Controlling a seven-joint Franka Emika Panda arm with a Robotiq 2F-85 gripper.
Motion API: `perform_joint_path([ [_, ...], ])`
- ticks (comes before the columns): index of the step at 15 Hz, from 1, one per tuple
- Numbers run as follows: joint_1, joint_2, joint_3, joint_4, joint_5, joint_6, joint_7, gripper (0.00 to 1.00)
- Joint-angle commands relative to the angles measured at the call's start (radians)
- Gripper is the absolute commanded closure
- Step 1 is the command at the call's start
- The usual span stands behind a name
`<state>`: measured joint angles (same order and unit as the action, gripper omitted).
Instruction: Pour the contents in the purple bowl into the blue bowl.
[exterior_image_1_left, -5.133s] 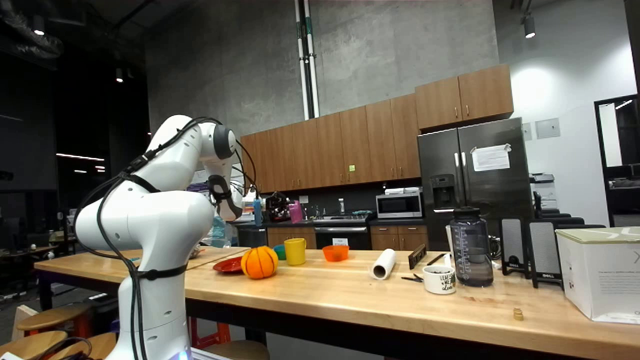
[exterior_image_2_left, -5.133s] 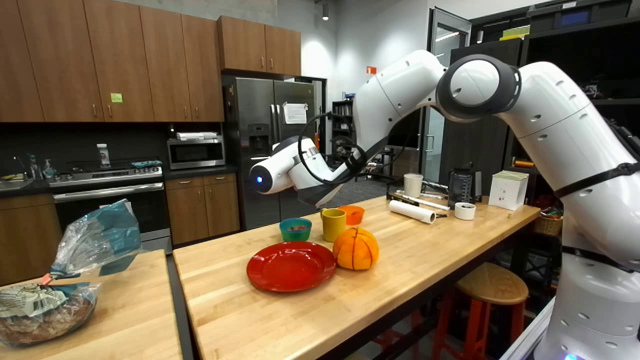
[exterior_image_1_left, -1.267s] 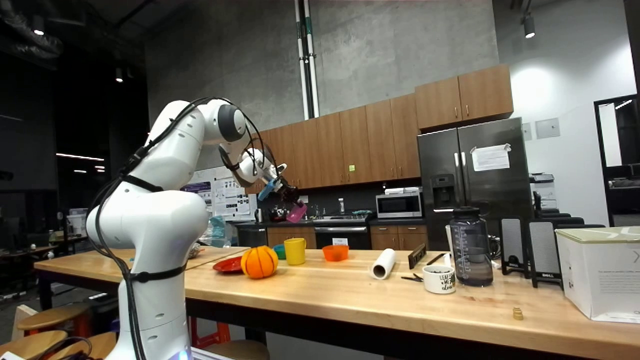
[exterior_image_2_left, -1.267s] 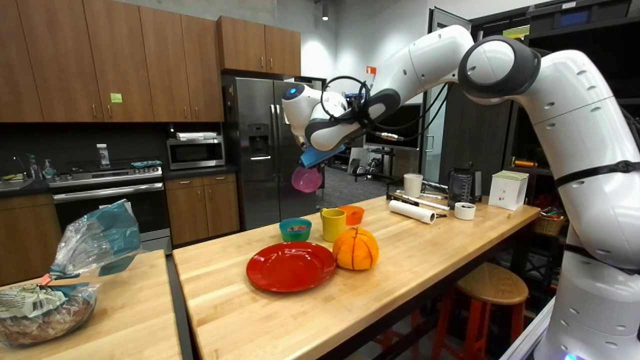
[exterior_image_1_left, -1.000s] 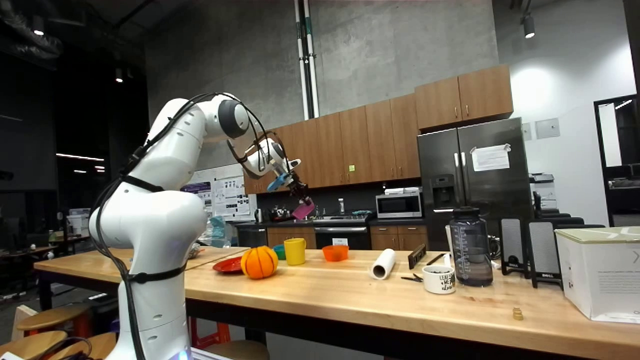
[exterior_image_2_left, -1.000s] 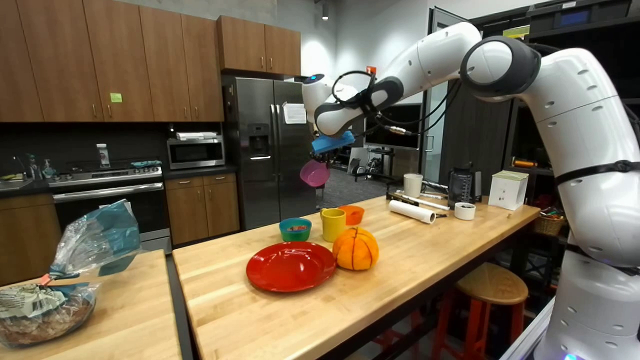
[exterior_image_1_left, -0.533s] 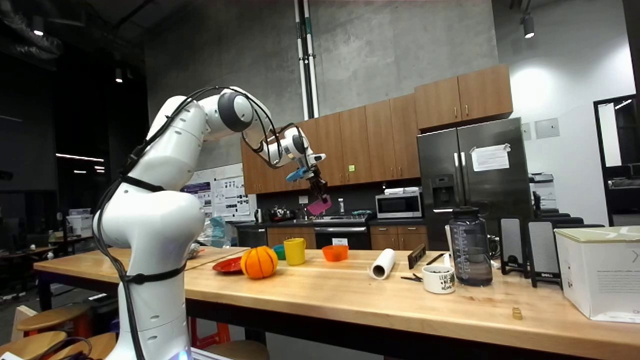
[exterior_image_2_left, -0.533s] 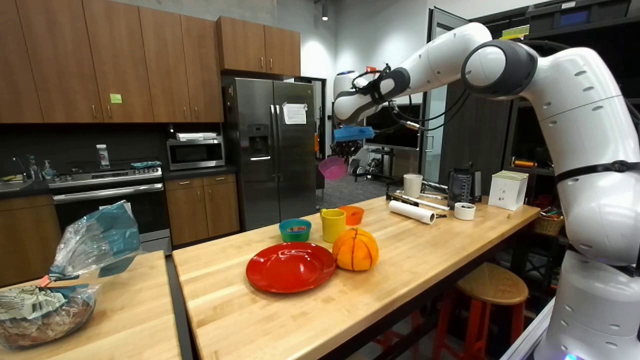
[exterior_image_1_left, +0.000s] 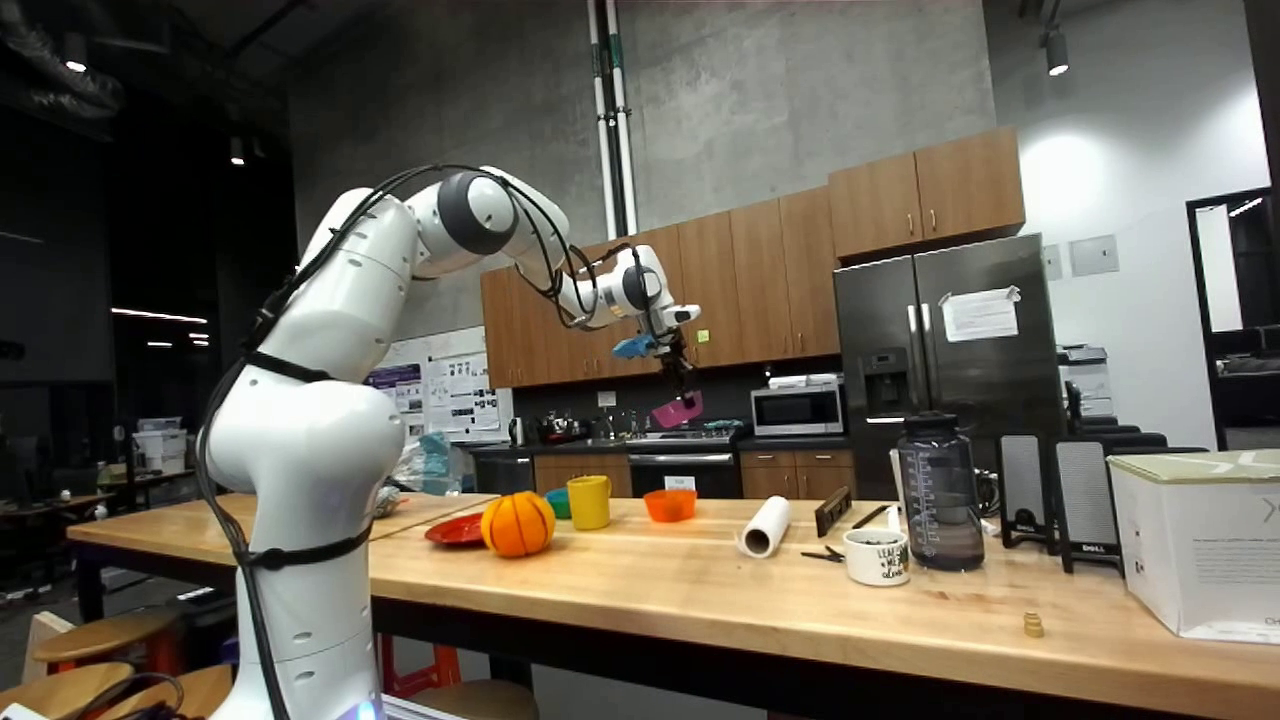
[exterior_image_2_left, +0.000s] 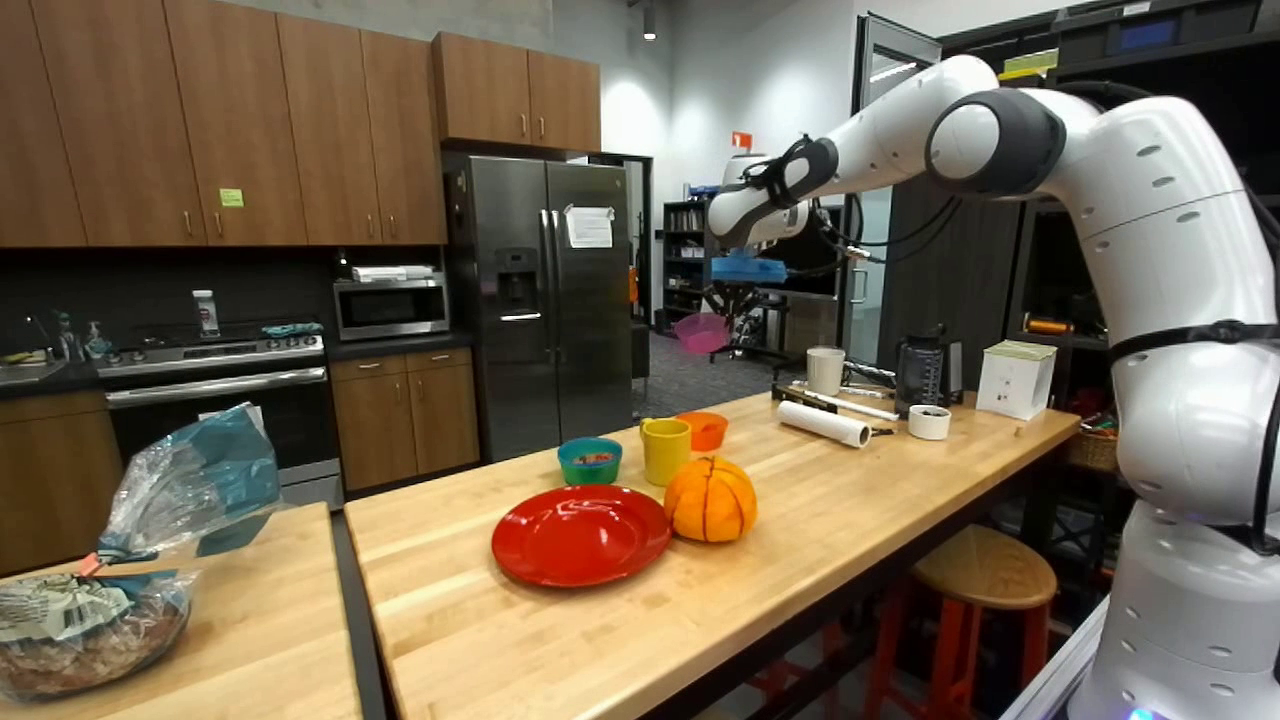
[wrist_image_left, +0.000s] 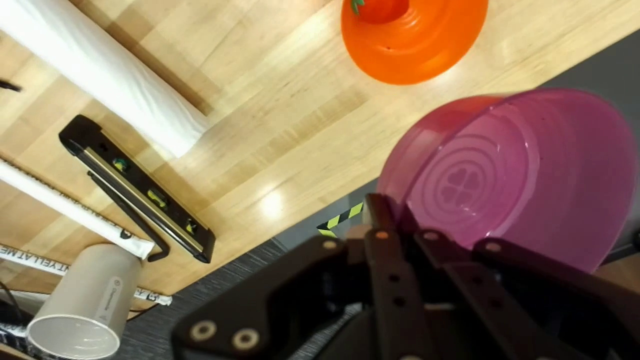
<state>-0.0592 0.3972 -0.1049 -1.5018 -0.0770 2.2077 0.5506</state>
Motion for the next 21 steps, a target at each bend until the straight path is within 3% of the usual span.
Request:
perform_joint_path([
  [1, -0.032, -0.034, -0.027, -0.071, 0.068, 0.065, -0.046, 0.99],
  [9, -0.107, 0.015, -0.075, -0.044, 0.126, 0.076, -0.132, 0.99],
  [21, -0.201, 0.107, -0.091, 0.030, 0.213, 0.032, -0.182, 0.99],
])
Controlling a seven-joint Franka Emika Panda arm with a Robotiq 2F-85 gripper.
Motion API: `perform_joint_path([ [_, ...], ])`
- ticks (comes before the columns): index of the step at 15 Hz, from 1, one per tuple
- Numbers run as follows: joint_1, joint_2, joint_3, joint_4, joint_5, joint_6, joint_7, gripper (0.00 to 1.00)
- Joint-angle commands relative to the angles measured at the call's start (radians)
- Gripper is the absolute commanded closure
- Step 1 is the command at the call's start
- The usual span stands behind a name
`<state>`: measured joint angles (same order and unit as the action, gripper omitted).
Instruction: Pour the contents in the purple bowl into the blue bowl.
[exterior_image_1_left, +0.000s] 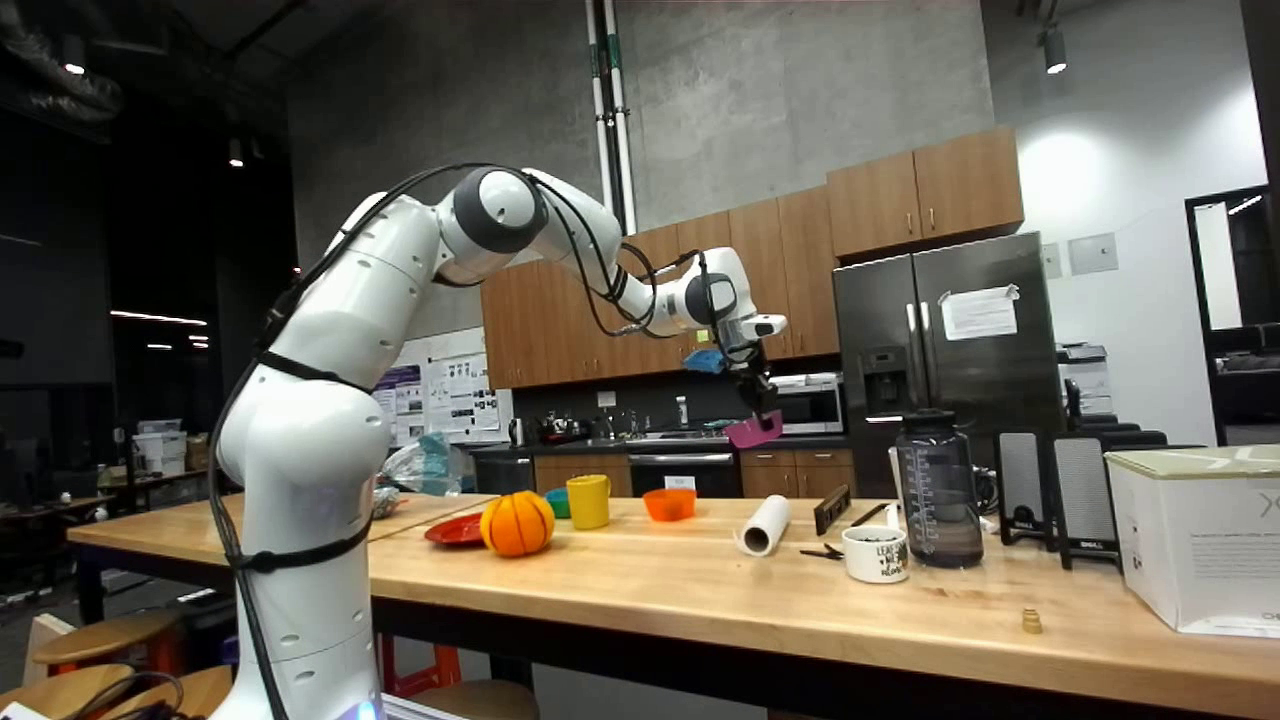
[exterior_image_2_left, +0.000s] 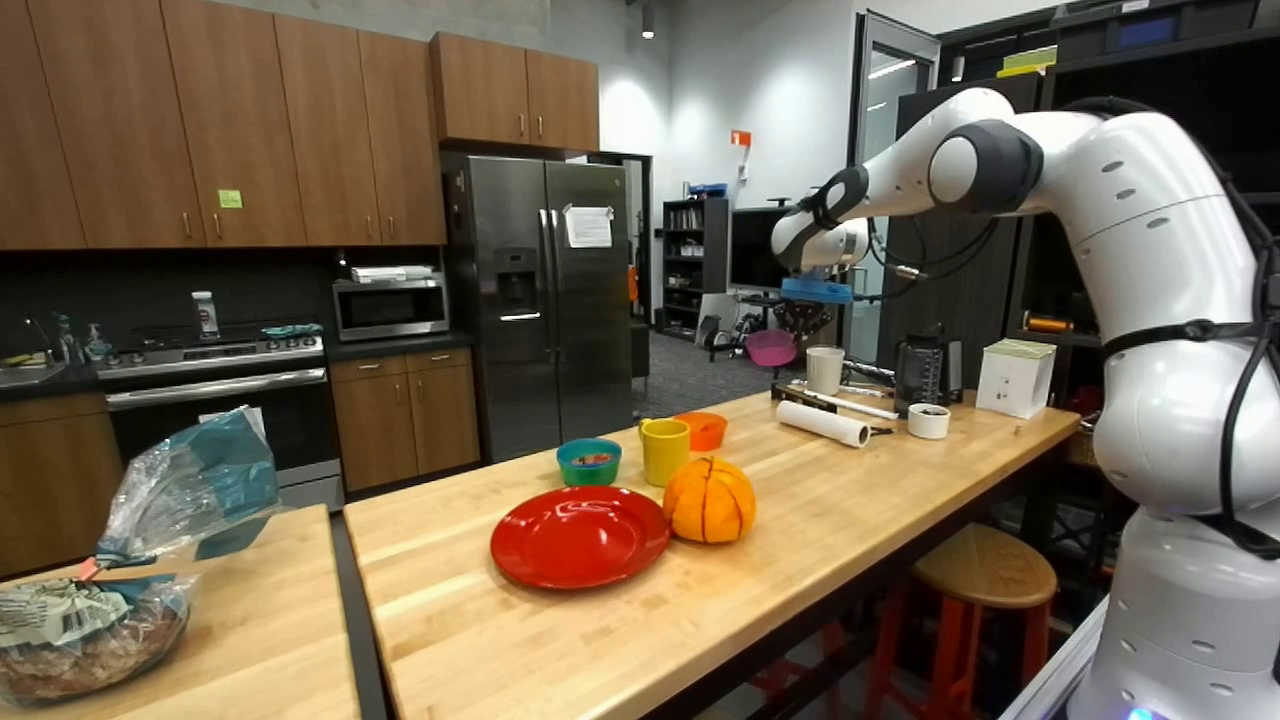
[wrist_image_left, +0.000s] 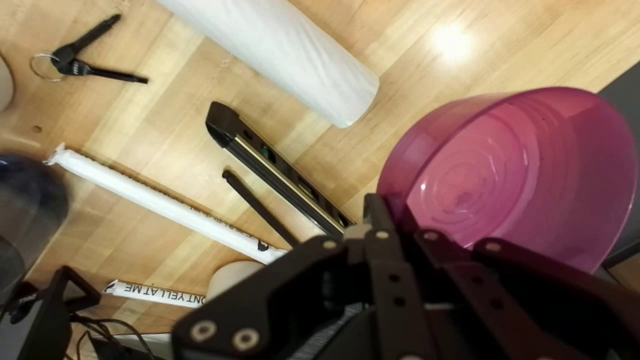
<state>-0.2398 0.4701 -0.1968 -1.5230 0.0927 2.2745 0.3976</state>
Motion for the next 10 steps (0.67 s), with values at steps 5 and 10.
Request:
perform_joint_path([
  [5, -0.045, 0.071, 0.007, 0.077, 0.103, -0.040, -0.034, 0.99],
  [10, -0.073, 0.101, 0.013, 0.090, 0.152, -0.070, -0.050, 0.99],
])
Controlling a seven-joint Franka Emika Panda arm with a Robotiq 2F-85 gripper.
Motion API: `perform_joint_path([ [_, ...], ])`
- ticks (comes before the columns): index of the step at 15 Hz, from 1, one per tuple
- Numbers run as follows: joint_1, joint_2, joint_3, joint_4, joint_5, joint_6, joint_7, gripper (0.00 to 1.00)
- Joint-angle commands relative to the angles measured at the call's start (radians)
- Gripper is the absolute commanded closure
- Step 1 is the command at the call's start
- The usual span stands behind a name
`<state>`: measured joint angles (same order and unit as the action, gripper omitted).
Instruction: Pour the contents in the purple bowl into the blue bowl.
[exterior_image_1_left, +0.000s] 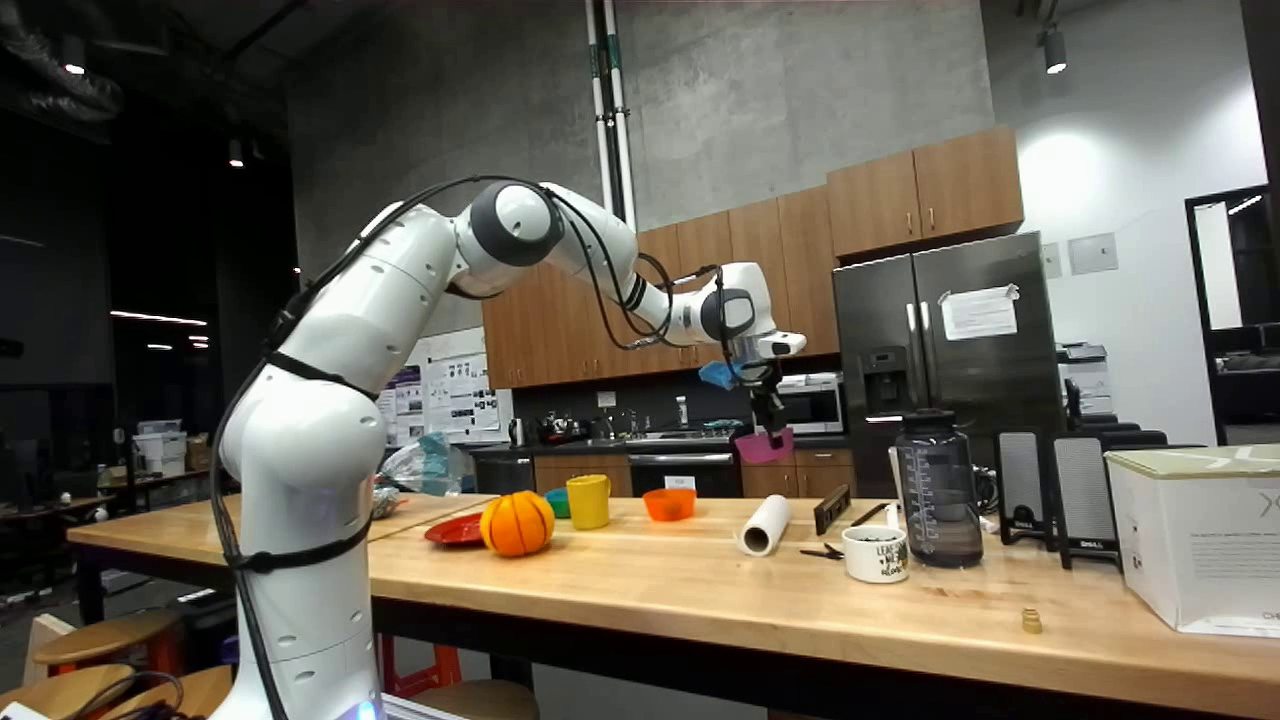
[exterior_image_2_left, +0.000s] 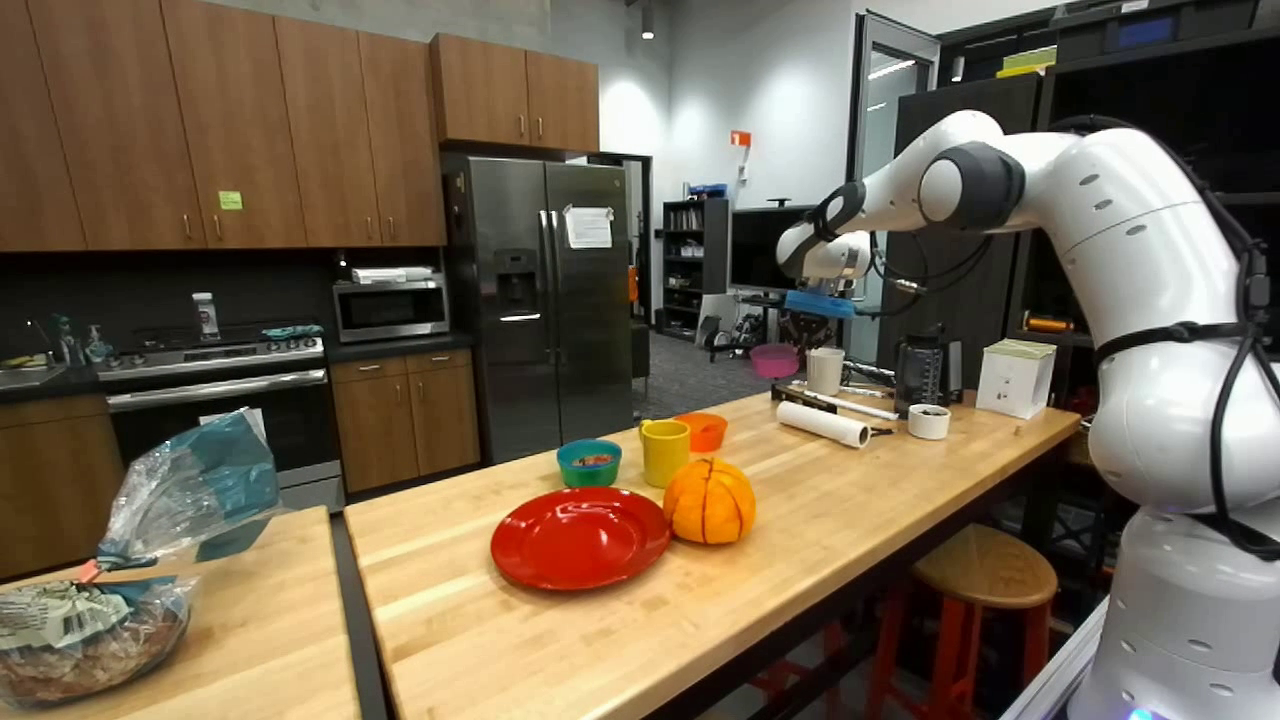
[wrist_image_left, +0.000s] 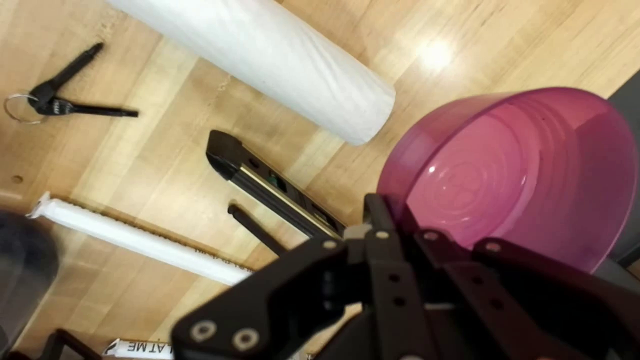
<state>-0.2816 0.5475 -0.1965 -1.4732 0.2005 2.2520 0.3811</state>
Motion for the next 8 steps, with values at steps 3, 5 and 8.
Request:
perform_joint_path([
  [3, -0.051, 0.036, 0.020, 0.039, 0.081, -0.082, -0.063, 0.99],
  [5, -0.055, 0.039, 0.024, 0.024, 0.098, -0.075, -0.082, 0.99],
  [8, -0.058, 0.043, 0.032, 0.007, 0.115, -0.075, -0.113, 0.99],
])
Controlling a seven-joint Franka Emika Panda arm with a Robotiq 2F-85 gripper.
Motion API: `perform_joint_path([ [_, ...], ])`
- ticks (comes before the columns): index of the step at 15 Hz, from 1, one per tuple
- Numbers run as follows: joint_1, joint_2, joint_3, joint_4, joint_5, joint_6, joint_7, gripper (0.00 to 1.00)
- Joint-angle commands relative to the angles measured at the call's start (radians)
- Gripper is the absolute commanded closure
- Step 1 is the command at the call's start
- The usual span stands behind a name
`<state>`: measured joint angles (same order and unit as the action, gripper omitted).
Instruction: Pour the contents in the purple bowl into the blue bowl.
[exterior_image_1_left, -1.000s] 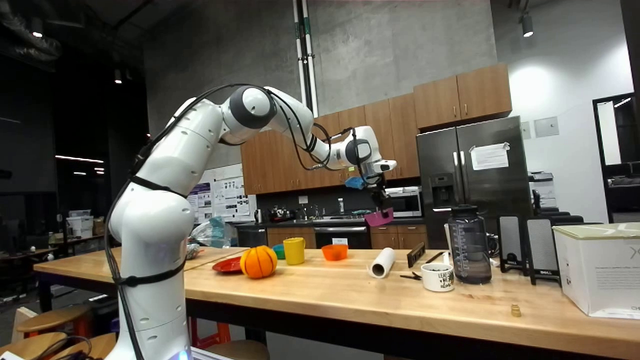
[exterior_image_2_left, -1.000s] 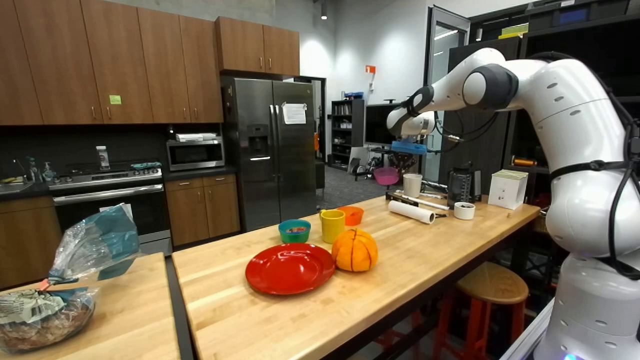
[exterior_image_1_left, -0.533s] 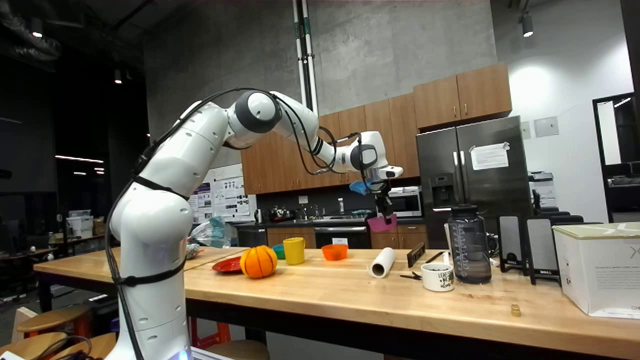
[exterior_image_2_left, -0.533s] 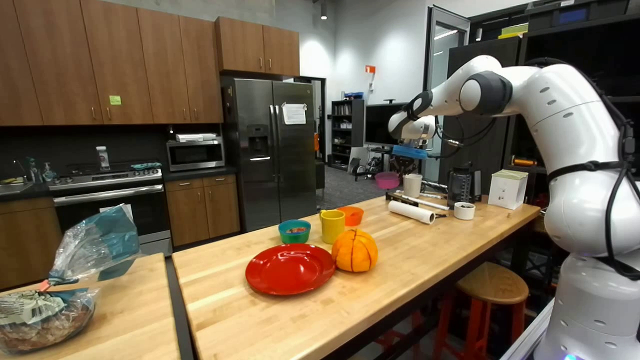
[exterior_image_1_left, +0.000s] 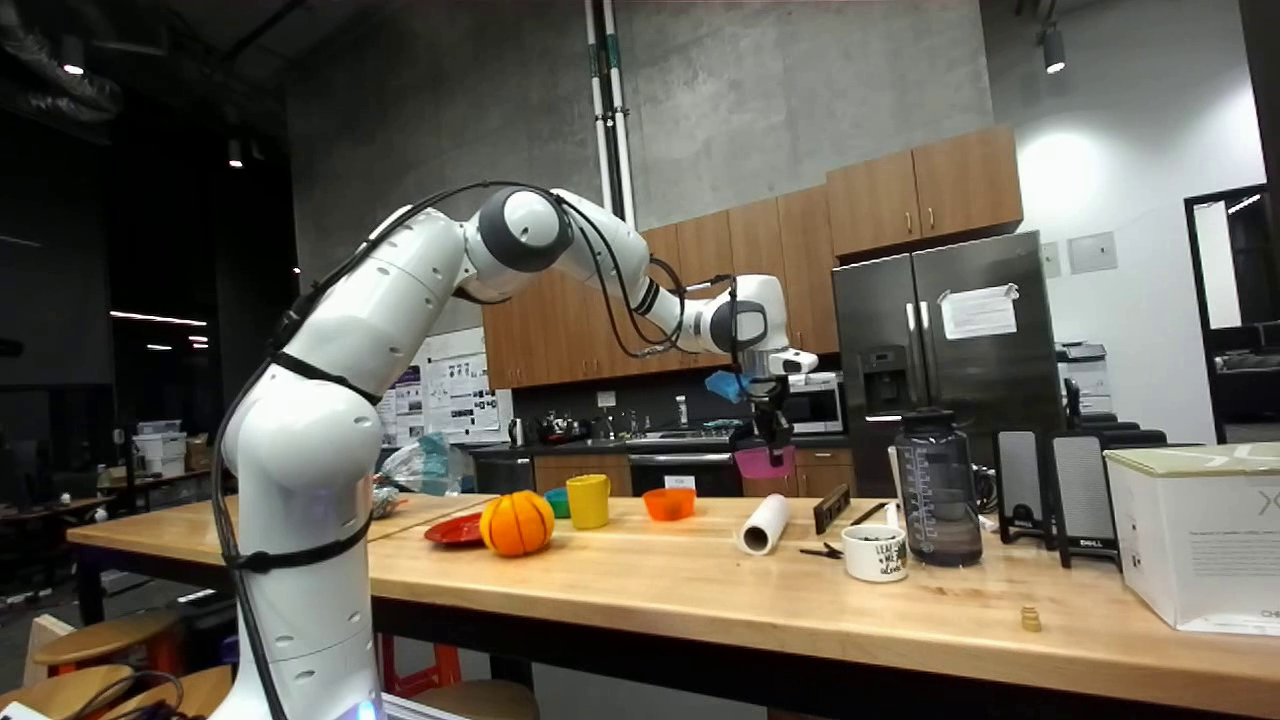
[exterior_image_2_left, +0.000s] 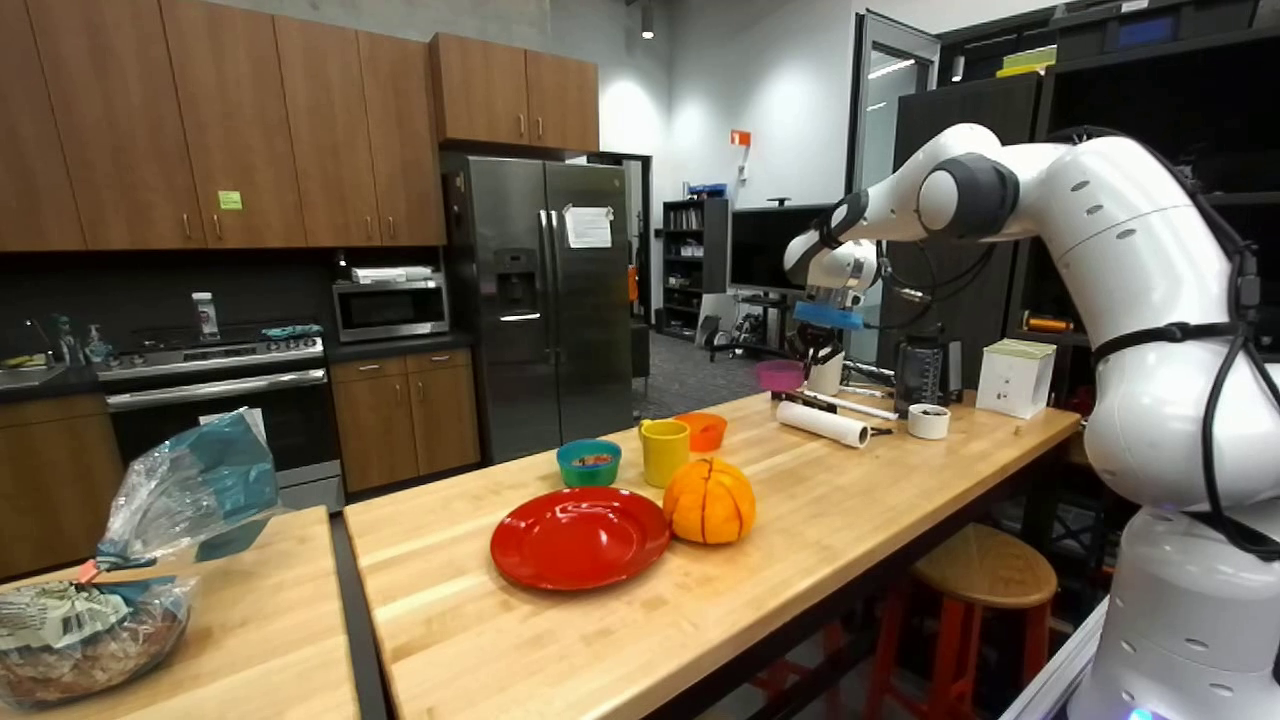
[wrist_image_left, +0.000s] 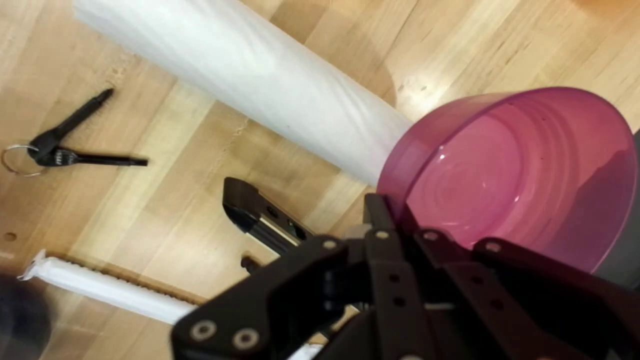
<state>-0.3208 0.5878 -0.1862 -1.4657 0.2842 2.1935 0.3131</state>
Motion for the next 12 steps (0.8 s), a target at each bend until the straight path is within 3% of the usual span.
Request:
perform_joint_path([
  [1, -0.020, 0.001, 0.027, -0.011, 0.039, -0.014, -0.061, 0.99],
  [12, 0.000, -0.015, 0.048, -0.142, 0.038, 0.044, -0.155, 0.99],
])
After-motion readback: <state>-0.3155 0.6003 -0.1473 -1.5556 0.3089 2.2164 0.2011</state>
